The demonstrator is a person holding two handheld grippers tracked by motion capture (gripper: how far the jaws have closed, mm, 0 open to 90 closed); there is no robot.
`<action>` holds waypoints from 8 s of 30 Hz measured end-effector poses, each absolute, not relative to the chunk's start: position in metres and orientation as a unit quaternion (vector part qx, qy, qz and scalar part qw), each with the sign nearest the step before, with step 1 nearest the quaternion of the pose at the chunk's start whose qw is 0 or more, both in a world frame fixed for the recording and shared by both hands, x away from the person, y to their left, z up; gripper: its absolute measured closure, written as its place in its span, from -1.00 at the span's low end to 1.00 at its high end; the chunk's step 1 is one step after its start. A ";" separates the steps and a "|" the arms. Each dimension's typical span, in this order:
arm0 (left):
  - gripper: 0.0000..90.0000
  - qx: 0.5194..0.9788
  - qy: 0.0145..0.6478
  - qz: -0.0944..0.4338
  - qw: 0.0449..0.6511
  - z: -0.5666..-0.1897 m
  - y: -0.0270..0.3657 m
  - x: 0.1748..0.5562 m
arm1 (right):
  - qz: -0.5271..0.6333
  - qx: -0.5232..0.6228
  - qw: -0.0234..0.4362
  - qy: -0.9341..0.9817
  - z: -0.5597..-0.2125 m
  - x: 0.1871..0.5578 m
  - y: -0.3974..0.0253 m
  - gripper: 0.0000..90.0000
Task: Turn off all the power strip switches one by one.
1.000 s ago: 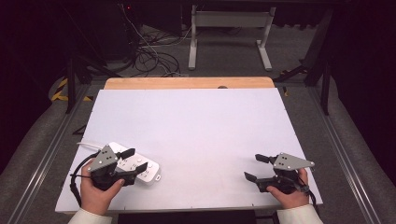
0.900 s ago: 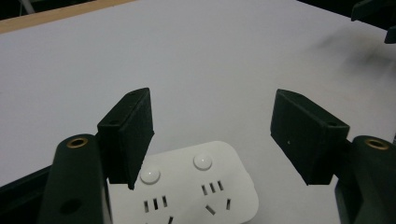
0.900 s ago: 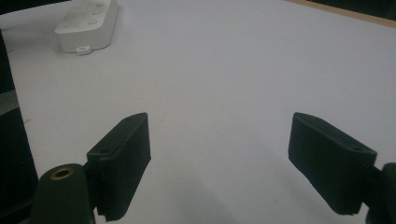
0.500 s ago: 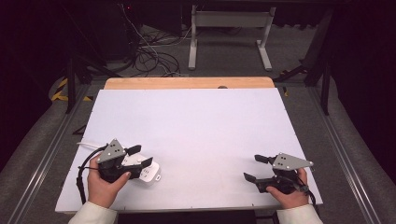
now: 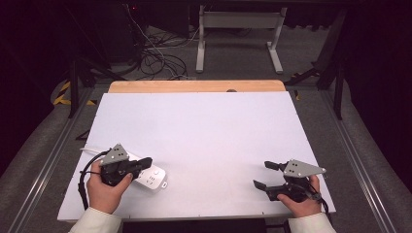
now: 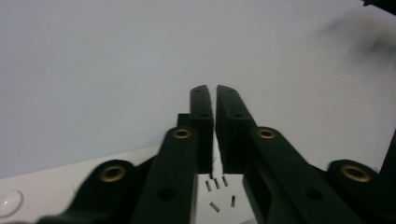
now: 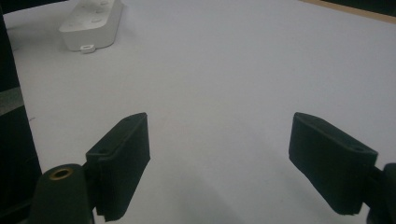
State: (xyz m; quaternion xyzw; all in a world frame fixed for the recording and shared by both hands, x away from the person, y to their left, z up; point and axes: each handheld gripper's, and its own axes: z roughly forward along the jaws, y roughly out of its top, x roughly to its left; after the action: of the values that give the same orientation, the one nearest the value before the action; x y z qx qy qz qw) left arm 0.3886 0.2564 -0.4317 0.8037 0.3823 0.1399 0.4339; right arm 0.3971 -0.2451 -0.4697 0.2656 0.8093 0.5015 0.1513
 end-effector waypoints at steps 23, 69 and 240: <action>1.00 0.848 0.409 0.055 0.331 -0.440 0.236 0.413 | 0.500 0.265 0.145 0.812 -0.472 0.398 -0.244 -0.54; 1.00 0.865 0.396 0.093 0.295 -0.449 0.225 0.412 | 0.498 0.259 0.138 0.816 -0.473 0.398 -0.242 -0.55; 1.00 0.822 0.457 0.172 0.292 -0.454 0.284 0.425 | 0.490 0.256 0.132 0.823 -0.475 0.398 -0.241 -0.55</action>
State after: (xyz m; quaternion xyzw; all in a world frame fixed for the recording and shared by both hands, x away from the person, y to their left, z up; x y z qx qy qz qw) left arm 0.4254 0.2836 -0.4537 0.8225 0.4570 0.1715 0.2920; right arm 0.3977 -0.2410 -0.4752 0.2560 0.8227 0.4902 0.1317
